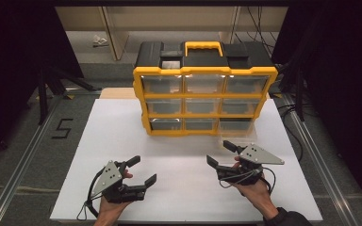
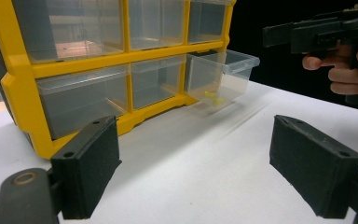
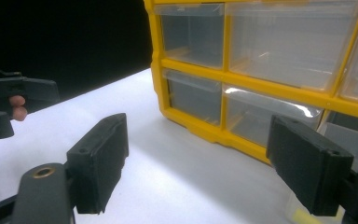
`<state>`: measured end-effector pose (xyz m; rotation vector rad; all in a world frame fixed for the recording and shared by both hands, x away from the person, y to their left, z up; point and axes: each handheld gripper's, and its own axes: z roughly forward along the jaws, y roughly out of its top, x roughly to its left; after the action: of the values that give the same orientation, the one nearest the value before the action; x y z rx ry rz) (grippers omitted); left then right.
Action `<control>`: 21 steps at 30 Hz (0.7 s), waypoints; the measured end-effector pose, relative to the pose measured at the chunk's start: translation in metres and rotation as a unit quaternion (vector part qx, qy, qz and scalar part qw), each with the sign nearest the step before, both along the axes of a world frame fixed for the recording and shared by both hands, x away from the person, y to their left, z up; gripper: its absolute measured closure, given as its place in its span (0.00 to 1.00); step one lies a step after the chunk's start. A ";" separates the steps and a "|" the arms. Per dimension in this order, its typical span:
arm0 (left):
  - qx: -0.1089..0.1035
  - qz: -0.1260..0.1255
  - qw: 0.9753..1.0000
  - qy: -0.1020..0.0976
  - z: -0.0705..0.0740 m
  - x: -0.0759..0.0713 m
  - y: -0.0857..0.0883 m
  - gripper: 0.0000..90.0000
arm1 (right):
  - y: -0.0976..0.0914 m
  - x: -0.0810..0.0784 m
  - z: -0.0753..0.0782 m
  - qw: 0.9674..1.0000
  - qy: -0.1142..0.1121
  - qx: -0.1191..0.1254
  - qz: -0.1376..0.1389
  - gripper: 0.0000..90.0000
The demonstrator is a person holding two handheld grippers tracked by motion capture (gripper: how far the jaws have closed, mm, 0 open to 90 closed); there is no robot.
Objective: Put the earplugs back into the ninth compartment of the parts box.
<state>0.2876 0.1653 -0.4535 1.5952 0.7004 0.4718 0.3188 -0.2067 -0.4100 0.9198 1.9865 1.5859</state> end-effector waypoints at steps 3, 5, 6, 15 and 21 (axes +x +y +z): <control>0.001 0.000 1.000 -0.001 0.000 0.000 0.000 0.17 | -0.001 -0.002 -0.003 1.000 -0.001 -0.001 -0.002 0.23; 0.001 0.000 1.000 0.000 0.000 -0.001 0.000 0.17 | -0.001 -0.005 -0.005 1.000 -0.002 0.000 -0.003 0.23; 0.000 0.000 1.000 0.000 0.000 -0.001 0.000 0.17 | -0.001 -0.005 -0.005 1.000 -0.002 0.000 -0.003 0.23; 0.000 0.000 1.000 0.001 0.000 -0.001 0.000 0.17 | -0.004 -0.013 -0.010 1.000 0.000 -0.001 0.000 0.22; 0.001 0.000 1.000 -0.001 0.000 -0.001 0.001 0.17 | -0.006 -0.020 -0.018 1.000 0.000 0.001 -0.003 0.22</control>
<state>0.2865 0.1659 -0.4534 1.5958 0.6995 0.4739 0.2991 -0.2128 -0.4279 0.9258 1.9812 1.5858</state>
